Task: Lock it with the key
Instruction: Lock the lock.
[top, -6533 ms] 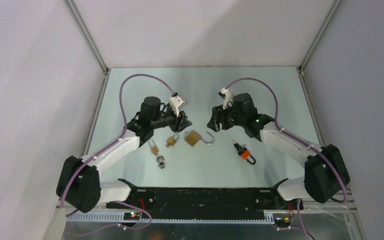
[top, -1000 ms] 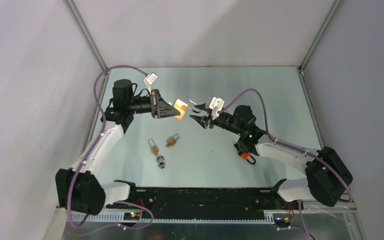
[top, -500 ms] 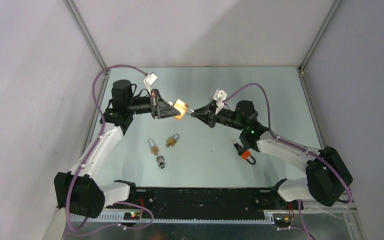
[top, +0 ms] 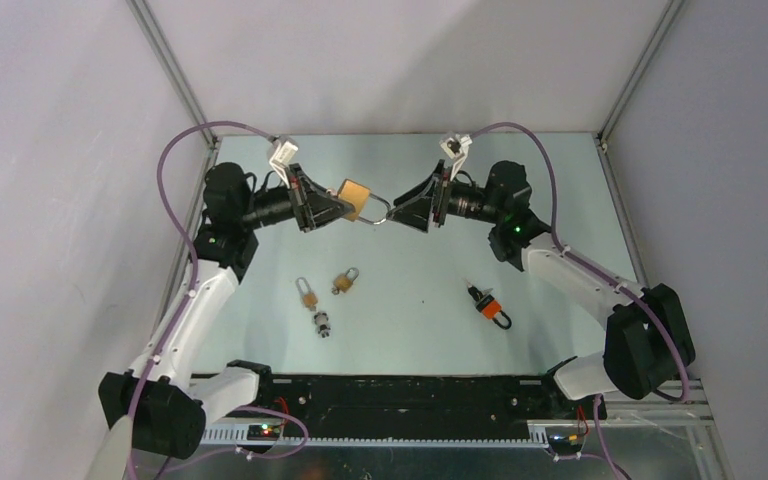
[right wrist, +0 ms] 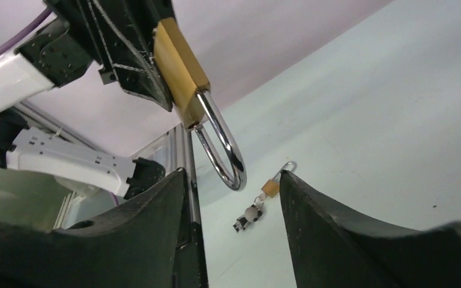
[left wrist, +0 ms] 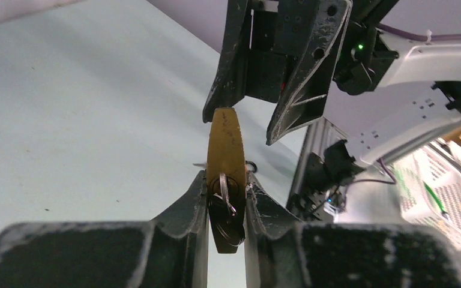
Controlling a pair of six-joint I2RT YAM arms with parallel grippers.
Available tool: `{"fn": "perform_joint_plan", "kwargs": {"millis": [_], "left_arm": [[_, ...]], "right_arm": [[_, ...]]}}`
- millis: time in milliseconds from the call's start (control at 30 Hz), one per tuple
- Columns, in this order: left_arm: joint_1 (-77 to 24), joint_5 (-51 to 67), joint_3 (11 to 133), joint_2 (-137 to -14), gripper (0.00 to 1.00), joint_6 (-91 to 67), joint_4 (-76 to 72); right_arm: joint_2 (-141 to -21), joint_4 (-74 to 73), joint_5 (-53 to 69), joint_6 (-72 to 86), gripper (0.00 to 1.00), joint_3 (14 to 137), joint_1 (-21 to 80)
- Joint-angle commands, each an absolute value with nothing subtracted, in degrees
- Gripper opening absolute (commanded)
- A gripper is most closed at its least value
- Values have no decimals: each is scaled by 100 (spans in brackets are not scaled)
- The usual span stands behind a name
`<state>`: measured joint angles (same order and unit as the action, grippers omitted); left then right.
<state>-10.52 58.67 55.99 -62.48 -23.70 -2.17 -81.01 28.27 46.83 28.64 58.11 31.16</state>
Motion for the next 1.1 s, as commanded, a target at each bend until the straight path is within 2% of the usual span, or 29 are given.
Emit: {"fn": "perform_joint_plan", "kwargs": {"millis": [0, 100, 300, 433, 500, 533, 567, 600, 633, 700, 867, 900, 1000, 1033, 1067], "left_arm": [[-1057, 5566, 5726, -5803, 0, -2366, -1173], [-1124, 5574, 5770, -5689, 0, -2402, -1289], [-1272, 5579, 5894, -5518, 0, -2562, -1496], [-1364, 5533, 5919, -5456, 0, -2675, -1663], [-1415, 5589, 5905, -5431, 0, -2681, -1736], [-1437, 5631, 5901, -5427, 0, -2661, -1751], [-1467, 5641, 5892, -5415, 0, -2658, -1776], [-1476, 5666, 5890, -5410, 0, -2644, -1789], [-1492, 5676, 5902, -5389, 0, -2612, -1810], [-1494, 5696, 5906, -5352, 3, -2558, -1818], [-1493, 5941, 5886, -5284, 28, -2506, -1823], [-1494, 5992, 5870, -5283, 37, -2536, -1818], [-1495, 6085, 5837, -5336, 48, -2550, -1826], [-1495, 6135, 5823, -5349, 57, -2527, -1827], [-1492, 6157, 5821, -5382, 61, -2512, -1828]], "right_arm": [[-7953, 3028, 4547, 3461, 67, 5984, 3049], [-7984, 3418, 4572, 3578, 71, 5986, 3076], [-7968, 4034, 4399, 3512, 73, 5983, 3158], [-7961, 4592, 4419, 3616, 67, 5987, 3242], [-7929, 4782, 4503, 3557, 53, 6018, 3347], [-7906, 4685, 4523, 3451, 37, 6041, 3410], [-7861, 4588, 4529, 3378, 27, 6111, 3436], [-7824, 4381, 4516, 3224, 7, 6171, 3480], [-7739, 4282, 4477, 3150, 2, 6183, 3489], [-7565, 3997, 4350, 2858, 0, 6192, 3505], [-7044, 3055, 3908, 1451, 0, 6233, 3614], [-6918, 2820, 3834, 1145, 0, 6254, 3631], [-6659, 2554, 3739, 713, 0, 6275, 3694], [-6621, 2469, 3734, 530, 0, 6275, 3727], [-6544, 2421, 3722, 449, 0, 6275, 3736]]}}
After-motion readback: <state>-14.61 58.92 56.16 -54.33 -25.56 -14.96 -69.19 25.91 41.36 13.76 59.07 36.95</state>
